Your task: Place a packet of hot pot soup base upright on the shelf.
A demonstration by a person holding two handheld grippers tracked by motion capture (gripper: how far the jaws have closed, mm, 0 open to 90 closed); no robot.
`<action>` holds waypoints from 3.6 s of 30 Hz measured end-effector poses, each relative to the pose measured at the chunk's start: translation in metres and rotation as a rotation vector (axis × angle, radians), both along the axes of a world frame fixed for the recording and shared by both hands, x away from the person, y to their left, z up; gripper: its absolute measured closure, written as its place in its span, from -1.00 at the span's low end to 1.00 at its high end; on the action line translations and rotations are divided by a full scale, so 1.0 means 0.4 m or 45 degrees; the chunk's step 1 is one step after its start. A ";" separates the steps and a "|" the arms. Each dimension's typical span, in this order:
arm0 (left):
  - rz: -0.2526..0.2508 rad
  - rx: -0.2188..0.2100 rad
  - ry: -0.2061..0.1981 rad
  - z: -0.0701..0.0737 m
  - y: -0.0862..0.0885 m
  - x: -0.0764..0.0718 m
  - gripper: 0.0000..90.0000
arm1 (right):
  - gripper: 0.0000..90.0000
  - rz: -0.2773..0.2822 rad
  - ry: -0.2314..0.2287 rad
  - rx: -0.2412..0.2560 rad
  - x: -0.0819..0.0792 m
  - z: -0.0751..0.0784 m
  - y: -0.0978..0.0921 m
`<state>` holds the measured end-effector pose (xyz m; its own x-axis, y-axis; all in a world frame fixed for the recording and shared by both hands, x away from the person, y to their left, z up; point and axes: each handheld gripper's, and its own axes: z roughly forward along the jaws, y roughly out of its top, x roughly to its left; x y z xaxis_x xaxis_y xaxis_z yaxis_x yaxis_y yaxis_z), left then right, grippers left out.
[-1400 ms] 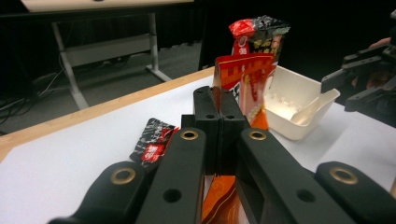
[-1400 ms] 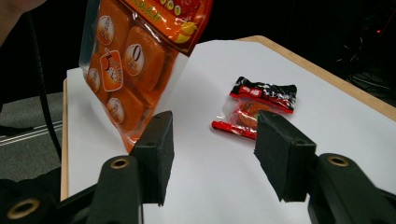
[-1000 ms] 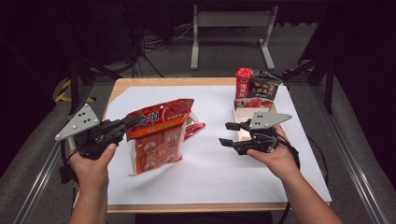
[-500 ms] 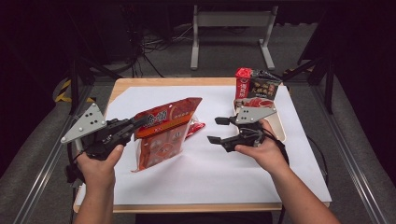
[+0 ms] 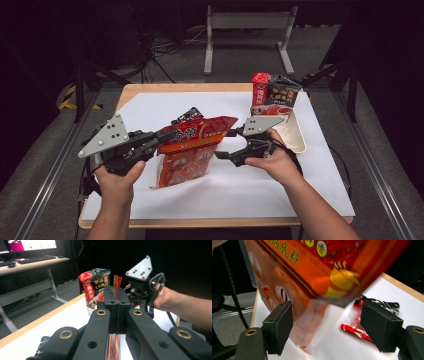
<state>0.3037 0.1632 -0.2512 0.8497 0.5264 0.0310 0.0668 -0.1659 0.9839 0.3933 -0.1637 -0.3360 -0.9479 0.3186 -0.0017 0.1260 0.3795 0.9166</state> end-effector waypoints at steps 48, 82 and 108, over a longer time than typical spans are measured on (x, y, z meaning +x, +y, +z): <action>-0.010 -0.100 0.074 -0.033 0.008 0.044 0.68 | 0.59 0.227 0.160 -0.182 -0.050 0.041 0.008; 0.120 -0.024 0.246 -0.084 0.060 0.109 -0.17 | 0.59 -0.011 0.079 -0.249 -0.013 0.206 -0.138; 0.248 0.060 0.289 -0.131 0.091 0.149 -0.18 | 0.59 -0.158 0.060 -0.225 0.020 0.268 -0.229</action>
